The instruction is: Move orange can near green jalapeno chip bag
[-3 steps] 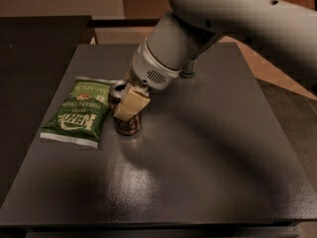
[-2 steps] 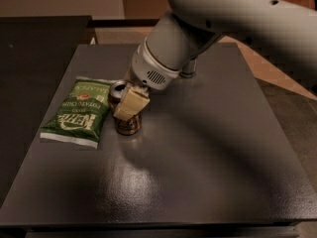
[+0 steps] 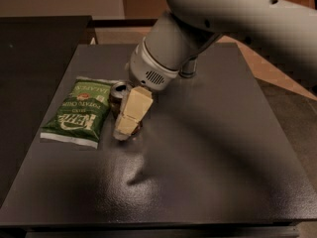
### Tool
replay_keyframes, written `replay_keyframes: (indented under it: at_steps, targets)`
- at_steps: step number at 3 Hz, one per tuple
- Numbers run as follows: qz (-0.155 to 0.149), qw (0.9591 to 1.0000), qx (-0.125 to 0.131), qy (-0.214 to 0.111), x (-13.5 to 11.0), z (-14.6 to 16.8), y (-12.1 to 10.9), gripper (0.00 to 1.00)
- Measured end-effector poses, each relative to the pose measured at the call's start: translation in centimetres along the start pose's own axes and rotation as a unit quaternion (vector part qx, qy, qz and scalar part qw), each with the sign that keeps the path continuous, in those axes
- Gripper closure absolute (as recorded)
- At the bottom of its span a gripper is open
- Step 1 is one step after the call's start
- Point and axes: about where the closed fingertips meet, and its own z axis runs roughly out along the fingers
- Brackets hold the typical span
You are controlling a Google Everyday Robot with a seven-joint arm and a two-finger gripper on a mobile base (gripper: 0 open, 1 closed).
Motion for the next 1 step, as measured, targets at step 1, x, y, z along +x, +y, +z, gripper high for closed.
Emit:
replay_keyframes:
  at_steps: [1]
  targets:
    - [0.000,1.0000,0.000,0.000,0.00,0.00,0.00,0.00]
